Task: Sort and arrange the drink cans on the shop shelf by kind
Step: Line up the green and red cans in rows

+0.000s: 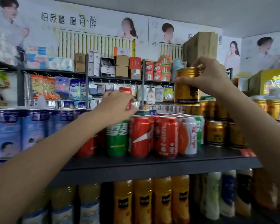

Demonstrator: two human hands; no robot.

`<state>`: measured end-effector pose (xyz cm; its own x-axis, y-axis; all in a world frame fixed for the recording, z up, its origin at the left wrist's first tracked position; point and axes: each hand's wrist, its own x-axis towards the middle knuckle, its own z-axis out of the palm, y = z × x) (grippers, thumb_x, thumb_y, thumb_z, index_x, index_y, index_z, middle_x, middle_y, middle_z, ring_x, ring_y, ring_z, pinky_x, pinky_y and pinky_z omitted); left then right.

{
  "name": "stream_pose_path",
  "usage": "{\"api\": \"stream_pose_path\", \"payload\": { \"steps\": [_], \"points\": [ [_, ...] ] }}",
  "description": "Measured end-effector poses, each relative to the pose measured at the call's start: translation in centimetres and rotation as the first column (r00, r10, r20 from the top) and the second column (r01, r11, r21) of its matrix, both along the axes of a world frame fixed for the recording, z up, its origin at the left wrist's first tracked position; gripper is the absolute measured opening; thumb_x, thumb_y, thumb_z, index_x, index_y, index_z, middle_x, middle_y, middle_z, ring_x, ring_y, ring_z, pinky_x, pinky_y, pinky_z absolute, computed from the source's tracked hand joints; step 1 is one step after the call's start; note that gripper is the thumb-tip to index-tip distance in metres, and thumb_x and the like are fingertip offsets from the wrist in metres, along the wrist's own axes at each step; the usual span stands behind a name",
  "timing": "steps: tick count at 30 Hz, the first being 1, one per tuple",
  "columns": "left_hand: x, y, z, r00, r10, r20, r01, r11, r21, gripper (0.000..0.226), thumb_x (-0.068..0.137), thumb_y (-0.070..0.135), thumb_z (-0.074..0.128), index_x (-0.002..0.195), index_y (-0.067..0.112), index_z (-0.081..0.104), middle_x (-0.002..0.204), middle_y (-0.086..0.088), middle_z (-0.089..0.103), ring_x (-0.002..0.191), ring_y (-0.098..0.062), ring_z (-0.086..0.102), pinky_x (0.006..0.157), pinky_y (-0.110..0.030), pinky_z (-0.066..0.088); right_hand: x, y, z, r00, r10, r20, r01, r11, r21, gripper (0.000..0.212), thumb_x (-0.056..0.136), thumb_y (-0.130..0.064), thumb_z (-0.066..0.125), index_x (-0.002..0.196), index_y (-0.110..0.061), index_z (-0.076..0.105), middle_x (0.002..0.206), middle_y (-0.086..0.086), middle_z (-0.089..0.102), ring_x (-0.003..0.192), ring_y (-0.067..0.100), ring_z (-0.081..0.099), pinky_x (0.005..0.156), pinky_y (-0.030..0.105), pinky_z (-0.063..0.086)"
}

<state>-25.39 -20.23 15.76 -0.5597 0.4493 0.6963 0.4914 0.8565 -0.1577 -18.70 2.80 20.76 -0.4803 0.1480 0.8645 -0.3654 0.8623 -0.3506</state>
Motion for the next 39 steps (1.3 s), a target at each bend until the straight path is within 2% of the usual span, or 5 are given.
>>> {"api": "stream_pose_path", "payload": {
  "steps": [18,24,31,35,39],
  "points": [
    [-2.0,20.4,0.8,0.934,-0.141,0.329,0.150,0.989,-0.004,0.021,0.089,0.030,0.058,0.095,0.014,0.069,0.095,0.002,0.068,0.087,-0.010,0.062,0.084,-0.030,0.052,-9.8,16.5,-3.1,0.882,-0.381,0.279,0.282,0.899,0.336,0.062,0.079,-0.042,0.070,0.121,-0.004,0.045,0.119,0.016,0.051,0.104,0.030,0.054,0.075,0.035,0.049],
    [-2.1,19.9,0.7,0.913,-0.184,0.364,0.165,0.983,0.083,0.020,0.092,0.024,0.053,0.101,0.018,0.070,0.085,0.010,0.063,0.068,-0.007,0.056,0.062,-0.019,0.044,-9.2,16.8,-1.9,0.692,-0.663,0.284,0.295,0.619,0.728,0.078,0.077,-0.047,0.069,0.135,-0.006,0.037,0.144,0.016,0.034,0.137,0.036,0.022,0.109,0.049,0.024],
    [-1.8,19.4,0.7,0.909,-0.212,0.359,0.176,0.976,0.130,0.023,0.093,0.022,0.050,0.109,0.019,0.067,0.104,0.010,0.063,0.088,-0.009,0.059,0.070,-0.015,0.045,-8.9,17.2,-2.7,0.706,-0.671,0.226,0.326,0.591,0.737,0.074,0.082,-0.043,0.066,0.139,-0.011,0.031,0.144,0.012,0.038,0.139,0.034,0.021,0.111,0.056,0.010],
    [-1.5,16.5,1.2,0.919,-0.218,0.328,0.159,0.968,0.195,0.022,0.094,0.024,0.047,0.103,0.028,0.068,0.093,0.009,0.068,0.078,-0.020,0.063,0.063,-0.023,0.048,-7.5,16.5,-3.9,0.917,-0.396,0.043,0.305,0.766,0.565,0.057,0.085,-0.046,0.059,0.130,-0.016,0.042,0.129,0.006,0.050,0.126,0.026,0.039,0.111,0.047,0.021],
    [-0.6,12.9,1.0,0.912,-0.208,0.354,0.124,0.962,0.244,0.020,0.092,0.028,0.050,0.090,0.041,0.065,0.090,0.012,0.067,0.086,-0.031,0.066,0.079,-0.043,0.055,-5.5,12.6,-6.1,0.876,0.320,0.360,-0.424,0.867,0.262,0.046,0.079,-0.049,0.064,0.118,-0.028,0.051,0.114,-0.010,0.051,0.106,0.008,0.048,0.091,0.028,0.045]
  ]
}}
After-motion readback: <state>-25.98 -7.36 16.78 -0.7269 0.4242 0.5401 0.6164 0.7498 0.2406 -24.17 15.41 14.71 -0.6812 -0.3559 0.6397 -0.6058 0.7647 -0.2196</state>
